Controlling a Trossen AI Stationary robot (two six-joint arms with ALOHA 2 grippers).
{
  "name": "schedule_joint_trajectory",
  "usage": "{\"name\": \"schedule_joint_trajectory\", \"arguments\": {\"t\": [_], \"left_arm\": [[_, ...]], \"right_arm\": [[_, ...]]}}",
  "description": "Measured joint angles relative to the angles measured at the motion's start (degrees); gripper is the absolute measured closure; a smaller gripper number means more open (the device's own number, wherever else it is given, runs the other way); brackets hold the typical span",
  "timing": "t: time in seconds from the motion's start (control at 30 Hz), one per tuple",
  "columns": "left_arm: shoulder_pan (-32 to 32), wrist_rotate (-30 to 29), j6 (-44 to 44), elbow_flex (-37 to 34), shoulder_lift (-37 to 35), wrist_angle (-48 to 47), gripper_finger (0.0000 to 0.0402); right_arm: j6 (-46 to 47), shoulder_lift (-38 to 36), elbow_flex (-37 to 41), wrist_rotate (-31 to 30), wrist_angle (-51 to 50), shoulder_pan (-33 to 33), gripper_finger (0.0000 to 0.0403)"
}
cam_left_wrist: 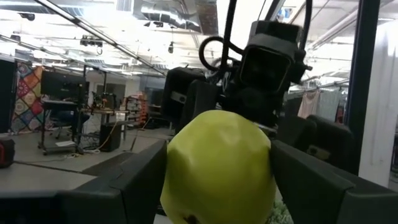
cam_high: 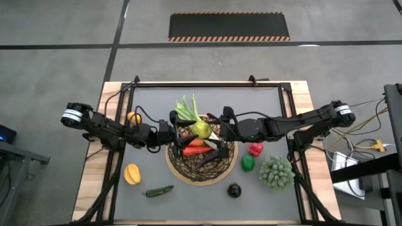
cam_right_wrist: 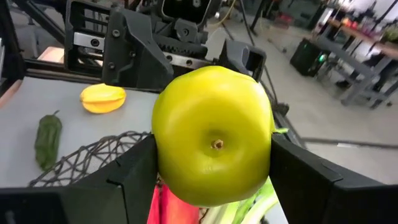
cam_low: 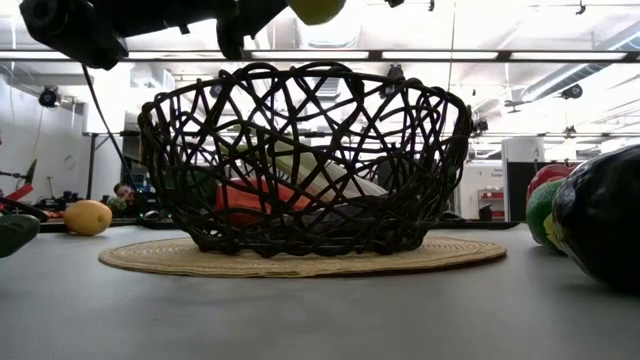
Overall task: Build produce basket
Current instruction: Put the green apple into the wire basket
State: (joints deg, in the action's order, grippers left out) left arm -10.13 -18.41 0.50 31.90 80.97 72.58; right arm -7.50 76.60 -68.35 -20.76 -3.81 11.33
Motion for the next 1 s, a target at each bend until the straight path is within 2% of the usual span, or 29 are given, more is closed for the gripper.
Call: {"name": "schedule_joint_trajectory", "arguments": {"t": [0.13, 0.33, 0.57, 0.77, 1.0], "left_arm": [[0.0, 0.33, -0.16, 0.0, 0.0, -0.83, 0.0137], [0.07, 0.31, -0.17, 0.02, 0.0, -1.71, 0.0098], [0.15, 0.28, -6.41, 0.02, -1.67, -3.34, 0.0081], [0.22, 0.18, -12.97, 0.0, -5.35, -6.37, 0.0081], [0.31, -0.17, -22.4, 0.0, -9.08, -7.76, 0.0081]], "right_arm": [[2.68, 0.0, -1.74, 0.16, -4.61, 0.0, 0.0155], [6.34, 0.04, -3.63, 0.25, -11.02, 0.0, 0.0156], [13.14, 0.07, -8.33, 0.65, -23.3, -0.01, 0.0156], [20.69, 0.07, -11.11, 6.96, -30.3, -0.87, 0.0156], [27.05, 1.07, -11.17, 12.06, -31.91, -1.27, 0.0156]]}}
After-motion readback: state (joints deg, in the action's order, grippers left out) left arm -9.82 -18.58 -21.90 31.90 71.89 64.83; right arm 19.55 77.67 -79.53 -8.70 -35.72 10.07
